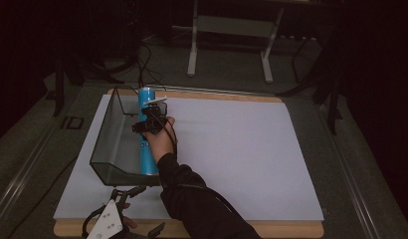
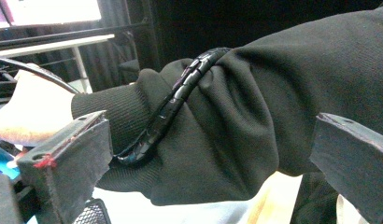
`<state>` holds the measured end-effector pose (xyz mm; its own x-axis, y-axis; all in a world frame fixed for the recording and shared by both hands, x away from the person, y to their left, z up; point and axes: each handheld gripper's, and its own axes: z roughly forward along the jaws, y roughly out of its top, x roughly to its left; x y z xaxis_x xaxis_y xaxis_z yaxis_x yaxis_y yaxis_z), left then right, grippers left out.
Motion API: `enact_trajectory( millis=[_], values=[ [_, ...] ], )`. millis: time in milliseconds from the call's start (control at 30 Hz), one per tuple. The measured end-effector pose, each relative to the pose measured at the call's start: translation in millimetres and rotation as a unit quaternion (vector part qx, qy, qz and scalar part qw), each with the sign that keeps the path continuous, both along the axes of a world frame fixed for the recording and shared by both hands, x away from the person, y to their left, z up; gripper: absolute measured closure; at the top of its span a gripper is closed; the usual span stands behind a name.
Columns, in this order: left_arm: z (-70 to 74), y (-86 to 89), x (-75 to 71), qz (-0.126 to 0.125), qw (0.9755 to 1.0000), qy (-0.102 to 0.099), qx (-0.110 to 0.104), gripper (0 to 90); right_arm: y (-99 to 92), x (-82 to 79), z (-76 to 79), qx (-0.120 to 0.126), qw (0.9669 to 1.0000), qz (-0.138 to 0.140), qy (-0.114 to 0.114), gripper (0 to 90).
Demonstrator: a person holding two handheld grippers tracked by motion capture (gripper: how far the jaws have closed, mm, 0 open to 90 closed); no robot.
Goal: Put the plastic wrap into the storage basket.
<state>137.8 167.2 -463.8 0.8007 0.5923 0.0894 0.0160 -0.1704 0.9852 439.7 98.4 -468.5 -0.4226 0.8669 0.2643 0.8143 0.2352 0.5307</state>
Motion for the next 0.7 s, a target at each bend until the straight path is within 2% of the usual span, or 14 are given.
enact_trajectory(
  millis=[67, 167, 300, 367, 467, 600, 700],
  values=[
    [0.0, 0.4, 0.2, 0.000, 1.0000, 0.000, -0.001, 0.5, 0.2, 0.4, 0.6, -0.004, 1.0000, 0.005, -0.002, 26.4],
    [0.1, 0.8, 0.1, 0.000, 1.0000, 0.000, -0.001, 0.5, -1.4, -0.2, 5.4, -0.012, 0.9995, 0.016, -0.022, 25.3],
    [-0.1, 0.0, 0.0, -0.001, 1.0000, 0.001, -0.001, 0.5, -8.6, -2.5, 12.0, 0.003, 0.9987, 0.024, -0.044, 20.8],
    [-0.2, -0.3, 0.0, -0.001, 1.0000, 0.001, 0.000, 0.5, -13.7, -3.9, 17.8, 0.021, 0.9978, 0.032, -0.055, 17.3],
    [-0.4, 0.0, 0.7, 0.000, 1.0000, 0.002, 0.000, 0.5, -21.5, -8.4, 29.2, 0.025, 0.9951, 0.057, -0.076, 12.9],
    [-0.8, 0.1, 1.4, 0.004, 1.0000, 0.005, -0.003, 0.5, -35.0, -17.3, 44.8, 0.039, 0.9914, 0.087, -0.090, 13.3],
    [-1.3, -0.5, 1.5, 0.005, 1.0000, 0.006, 0.000, 0.5, -43.8, -24.7, 50.9, 0.043, 0.9890, 0.104, -0.095, 13.3]
  ],
)
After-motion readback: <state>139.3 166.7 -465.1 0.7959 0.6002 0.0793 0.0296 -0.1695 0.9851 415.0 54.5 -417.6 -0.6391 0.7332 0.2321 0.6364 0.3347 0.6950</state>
